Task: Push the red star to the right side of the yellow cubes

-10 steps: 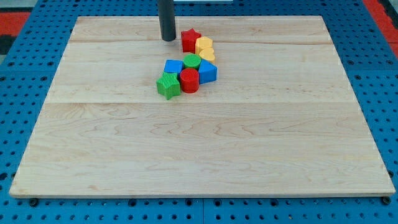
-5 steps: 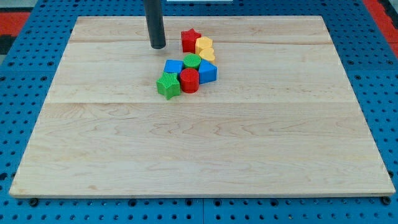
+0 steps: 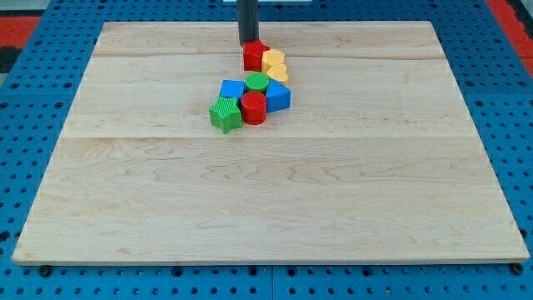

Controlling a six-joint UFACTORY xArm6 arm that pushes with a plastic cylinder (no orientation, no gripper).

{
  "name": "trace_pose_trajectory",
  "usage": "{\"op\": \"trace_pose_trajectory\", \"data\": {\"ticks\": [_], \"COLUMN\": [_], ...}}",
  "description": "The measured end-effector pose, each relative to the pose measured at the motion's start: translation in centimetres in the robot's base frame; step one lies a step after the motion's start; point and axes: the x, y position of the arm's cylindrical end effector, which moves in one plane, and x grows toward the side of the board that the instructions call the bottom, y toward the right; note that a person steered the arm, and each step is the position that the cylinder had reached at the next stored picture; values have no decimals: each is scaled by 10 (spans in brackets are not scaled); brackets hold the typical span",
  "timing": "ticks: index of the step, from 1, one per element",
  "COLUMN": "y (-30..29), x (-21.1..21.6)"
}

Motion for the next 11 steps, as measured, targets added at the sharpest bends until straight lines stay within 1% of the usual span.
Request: {"op": "trace_pose_trajectory", "data": {"ticks": [1, 2, 3, 4, 5, 6, 7, 8, 10, 11], "y": [0, 30, 42, 17, -16, -27, -64, -77, -54, -50], "x": [-6, -17, -2, 14, 13, 7, 6, 12, 17, 28]}}
